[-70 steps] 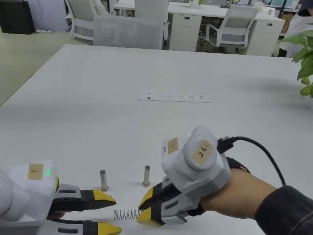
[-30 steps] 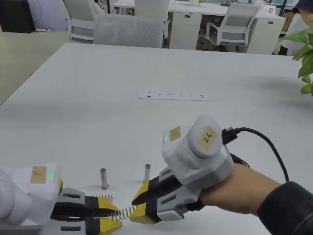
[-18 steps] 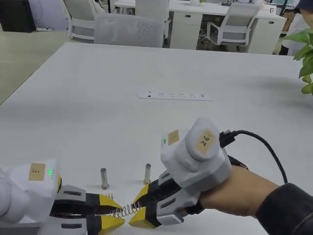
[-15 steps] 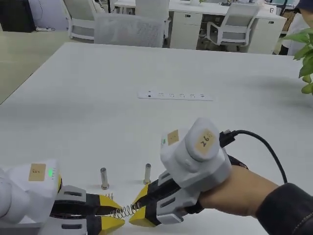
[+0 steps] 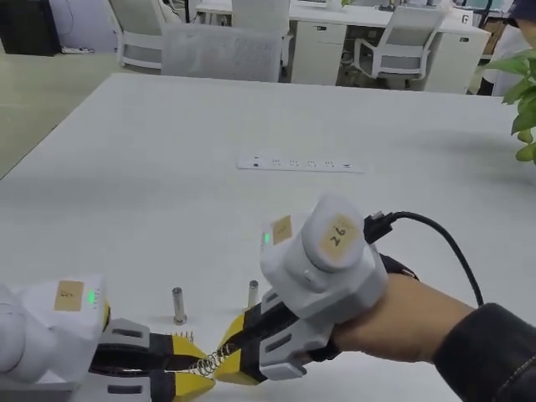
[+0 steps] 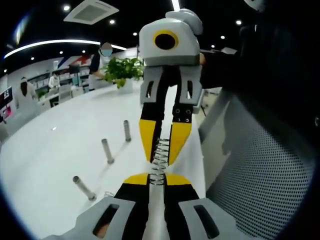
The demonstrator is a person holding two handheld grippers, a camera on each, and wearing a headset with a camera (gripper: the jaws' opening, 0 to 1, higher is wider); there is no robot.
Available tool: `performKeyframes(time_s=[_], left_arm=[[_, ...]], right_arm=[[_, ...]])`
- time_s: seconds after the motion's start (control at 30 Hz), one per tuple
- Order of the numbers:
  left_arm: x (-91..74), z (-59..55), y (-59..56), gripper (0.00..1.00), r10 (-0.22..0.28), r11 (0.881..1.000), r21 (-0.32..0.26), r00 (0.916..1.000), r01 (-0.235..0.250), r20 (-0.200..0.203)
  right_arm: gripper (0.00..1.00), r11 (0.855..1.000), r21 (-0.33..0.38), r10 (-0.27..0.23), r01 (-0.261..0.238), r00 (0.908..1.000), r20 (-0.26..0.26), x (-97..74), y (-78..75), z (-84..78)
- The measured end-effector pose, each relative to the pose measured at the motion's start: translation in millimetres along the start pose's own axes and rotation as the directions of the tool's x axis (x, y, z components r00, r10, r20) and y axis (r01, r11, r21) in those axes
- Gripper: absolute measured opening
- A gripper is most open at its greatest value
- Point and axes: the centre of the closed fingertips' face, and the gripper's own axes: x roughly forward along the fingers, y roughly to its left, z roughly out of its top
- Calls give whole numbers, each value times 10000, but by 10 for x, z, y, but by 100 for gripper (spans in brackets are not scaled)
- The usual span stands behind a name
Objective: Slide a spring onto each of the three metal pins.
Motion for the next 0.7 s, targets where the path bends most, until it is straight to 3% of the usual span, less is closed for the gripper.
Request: performKeyframes(time_s=[0.7], left_arm=[[10, 58, 27, 4, 99, 9994, -343, 9988, -83, 475]], right_arm=[[8, 9994, -330, -58, 45, 9993, -381, 13, -18, 44]])
